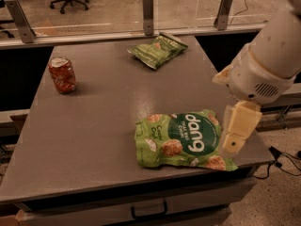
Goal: Move green rice chip bag near coke can
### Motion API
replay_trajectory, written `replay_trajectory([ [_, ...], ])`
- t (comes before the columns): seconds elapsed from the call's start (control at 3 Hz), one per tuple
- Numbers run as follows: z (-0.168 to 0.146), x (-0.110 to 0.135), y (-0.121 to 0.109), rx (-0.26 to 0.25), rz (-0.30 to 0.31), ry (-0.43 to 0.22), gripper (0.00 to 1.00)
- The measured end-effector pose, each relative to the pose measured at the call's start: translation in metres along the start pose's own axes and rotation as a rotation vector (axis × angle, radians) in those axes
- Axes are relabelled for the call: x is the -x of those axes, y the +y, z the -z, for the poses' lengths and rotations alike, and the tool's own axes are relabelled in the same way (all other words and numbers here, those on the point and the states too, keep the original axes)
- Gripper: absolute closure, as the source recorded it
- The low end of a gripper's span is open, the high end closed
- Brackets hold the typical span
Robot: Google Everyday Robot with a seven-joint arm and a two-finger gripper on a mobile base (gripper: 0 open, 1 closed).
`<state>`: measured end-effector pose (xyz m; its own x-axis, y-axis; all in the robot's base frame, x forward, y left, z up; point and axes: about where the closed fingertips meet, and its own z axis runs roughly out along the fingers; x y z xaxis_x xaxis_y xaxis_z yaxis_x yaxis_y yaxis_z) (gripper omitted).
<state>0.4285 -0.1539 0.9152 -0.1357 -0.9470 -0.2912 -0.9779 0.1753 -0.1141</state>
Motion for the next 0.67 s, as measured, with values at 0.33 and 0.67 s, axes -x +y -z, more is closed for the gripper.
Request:
replay_trajectory([
  [0.33, -0.045, 0.019, 0.010, 0.083, 0.015, -0.049, 0.00],
  [0.67, -0.074, 0.035, 0.018, 0.140, 0.011, -0.091, 0.00],
])
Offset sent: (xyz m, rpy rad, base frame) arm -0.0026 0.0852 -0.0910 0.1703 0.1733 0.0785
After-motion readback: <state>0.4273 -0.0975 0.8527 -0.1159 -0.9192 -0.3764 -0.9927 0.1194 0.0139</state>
